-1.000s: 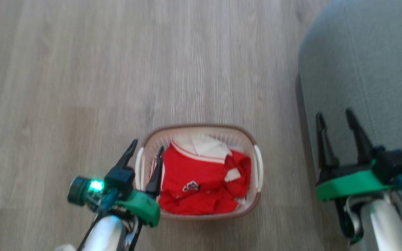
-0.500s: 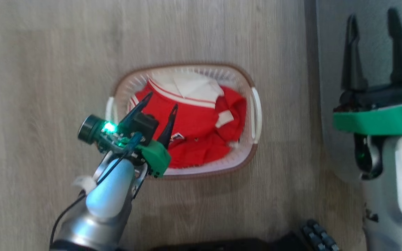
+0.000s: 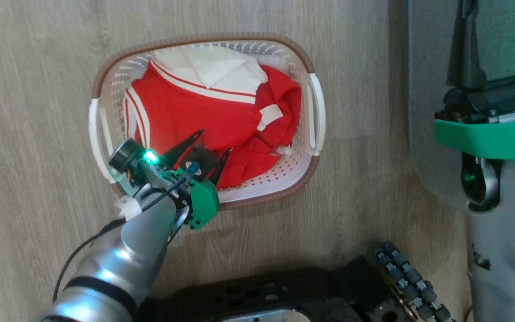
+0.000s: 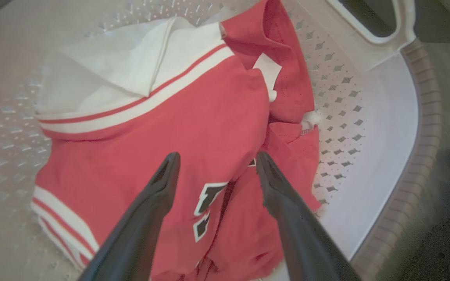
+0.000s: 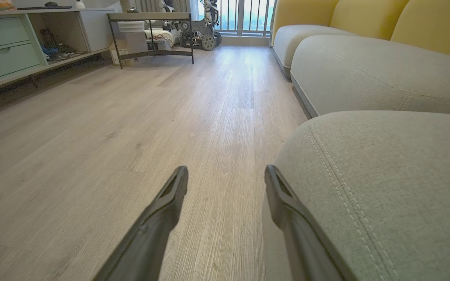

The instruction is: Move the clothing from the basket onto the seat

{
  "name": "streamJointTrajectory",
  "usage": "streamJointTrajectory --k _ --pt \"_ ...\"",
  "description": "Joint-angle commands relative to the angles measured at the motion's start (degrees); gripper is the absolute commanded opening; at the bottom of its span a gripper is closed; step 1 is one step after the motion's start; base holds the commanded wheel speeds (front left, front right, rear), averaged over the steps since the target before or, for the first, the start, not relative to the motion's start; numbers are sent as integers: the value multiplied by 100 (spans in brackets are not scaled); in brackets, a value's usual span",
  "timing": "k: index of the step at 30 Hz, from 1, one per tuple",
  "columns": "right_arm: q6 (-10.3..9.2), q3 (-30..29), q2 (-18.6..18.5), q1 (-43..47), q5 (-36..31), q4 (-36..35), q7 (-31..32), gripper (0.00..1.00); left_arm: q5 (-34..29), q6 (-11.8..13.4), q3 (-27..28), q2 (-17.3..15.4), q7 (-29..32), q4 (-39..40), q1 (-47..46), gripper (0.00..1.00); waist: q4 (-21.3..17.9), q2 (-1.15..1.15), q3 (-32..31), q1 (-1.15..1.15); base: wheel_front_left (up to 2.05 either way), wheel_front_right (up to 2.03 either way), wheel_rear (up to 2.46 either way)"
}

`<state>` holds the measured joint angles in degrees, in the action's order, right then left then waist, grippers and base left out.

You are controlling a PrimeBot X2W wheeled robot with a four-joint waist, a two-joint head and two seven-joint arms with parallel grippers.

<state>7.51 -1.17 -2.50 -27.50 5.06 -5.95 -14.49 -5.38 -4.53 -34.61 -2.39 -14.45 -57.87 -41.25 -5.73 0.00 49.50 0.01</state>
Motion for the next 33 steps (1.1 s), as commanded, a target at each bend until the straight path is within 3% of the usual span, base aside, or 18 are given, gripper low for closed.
streamJointTrajectory --k 1,9,10,11,13,22,33 --pt "-2 135 -38 104 32 -221 -51 100 -11 -3 28 -51 -55 4 50 100 -68 0 100 -1 0 0 0" --pt "-2 257 -38 -22 94 -305 -51 100 204 119 -190 -50 -9 -694 -392 100 -249 0 317 -1 0 0 0" --pt "-2 254 -38 -26 101 -307 -51 100 251 135 -198 -50 -12 -728 -432 87 -257 0 326 -1 0 0 0" --pt "-2 249 -38 -29 106 -305 -51 100 303 153 -205 -50 -18 -742 -474 49 -260 0 331 -1 0 0 0" --pt "-2 241 -38 -30 111 -286 -51 100 413 173 -222 -50 -31 -739 -529 0 -259 0 315 -1 0 0 0" --pt "-2 184 -38 40 166 -70 -51 100 897 260 -288 -49 -52 -70 -386 0 -106 0 -254 -1 0 0 0" --pt "-2 30 -38 579 189 441 -51 100 1254 355 -56 -49 -54 1082 165 0 202 0 -1763 -1 0 0 0"
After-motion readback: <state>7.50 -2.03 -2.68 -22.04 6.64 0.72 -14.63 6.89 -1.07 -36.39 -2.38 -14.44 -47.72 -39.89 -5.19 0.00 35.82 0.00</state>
